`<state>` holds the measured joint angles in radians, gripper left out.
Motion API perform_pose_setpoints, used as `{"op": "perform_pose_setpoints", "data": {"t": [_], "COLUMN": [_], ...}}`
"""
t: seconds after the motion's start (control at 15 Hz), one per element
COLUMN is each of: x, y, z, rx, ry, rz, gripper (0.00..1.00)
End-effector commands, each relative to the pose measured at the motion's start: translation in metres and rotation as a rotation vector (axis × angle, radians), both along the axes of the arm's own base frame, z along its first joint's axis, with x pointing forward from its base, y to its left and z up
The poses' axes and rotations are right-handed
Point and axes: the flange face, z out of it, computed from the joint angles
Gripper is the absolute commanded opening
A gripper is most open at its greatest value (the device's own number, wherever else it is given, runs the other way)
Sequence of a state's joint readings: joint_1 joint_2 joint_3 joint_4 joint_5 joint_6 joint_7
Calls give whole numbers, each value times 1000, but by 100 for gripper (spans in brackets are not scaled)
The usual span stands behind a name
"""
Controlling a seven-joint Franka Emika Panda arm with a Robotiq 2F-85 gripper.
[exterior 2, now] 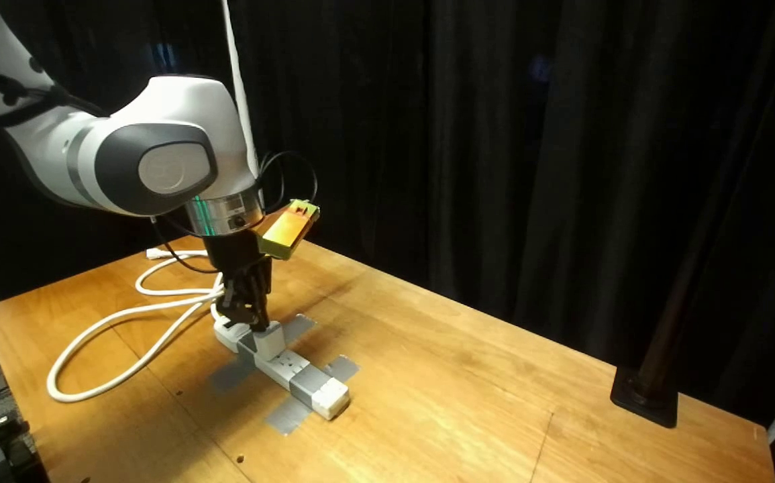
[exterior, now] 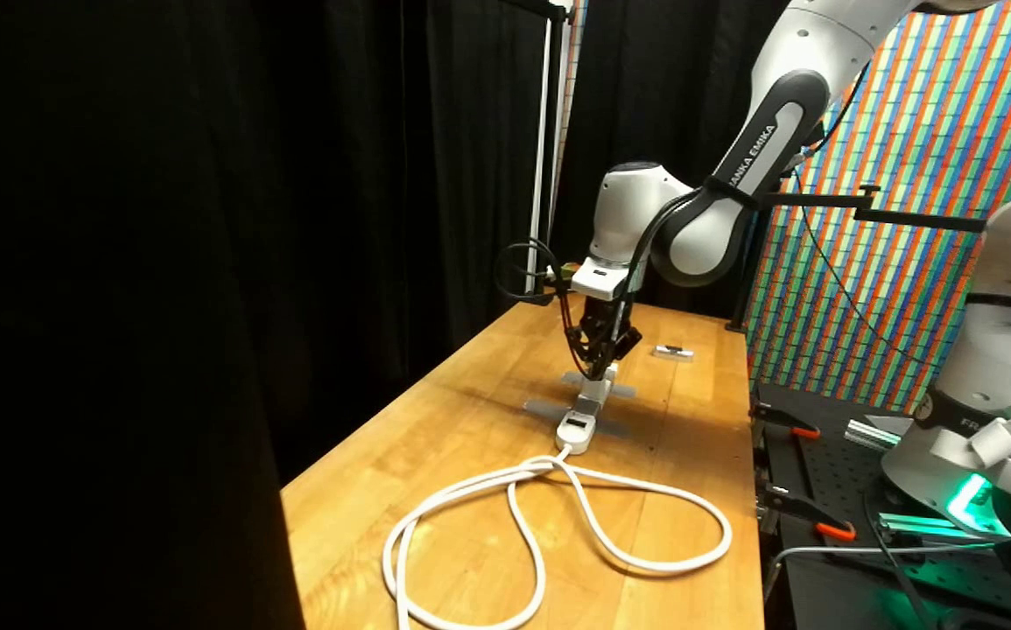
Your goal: Put the charger head on the socket on the extension cord
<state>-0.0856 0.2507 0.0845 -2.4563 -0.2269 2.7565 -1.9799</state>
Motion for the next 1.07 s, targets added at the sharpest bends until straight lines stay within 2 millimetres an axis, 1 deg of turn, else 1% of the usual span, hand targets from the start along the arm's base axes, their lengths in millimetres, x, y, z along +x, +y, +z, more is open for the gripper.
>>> {"op": "perform_pose_setpoints", "data": {"t": [0.0,0.13,0.33,0.4,0.47,0.53,0.73,0.87,0.93,1.0], "x": [-20,-28,-46,-51,-57,-63,-81,-93,-98,-81], "y": [-9,-10,-10,-9,-7,-5,0,1,-1,0], "z": [7,19,35,41,45,51,61,62,59,53], "rx": [-34,-73,-122,-125,-122,-117,-133,-117,-76,-116], "ry": [11,20,58,71,82,91,97,81,85,104], "rz": [1,3,11,14,14,11,34,25,-6,8], "gripper": [44,60,83,92,98,100,100,100,100,100]}}
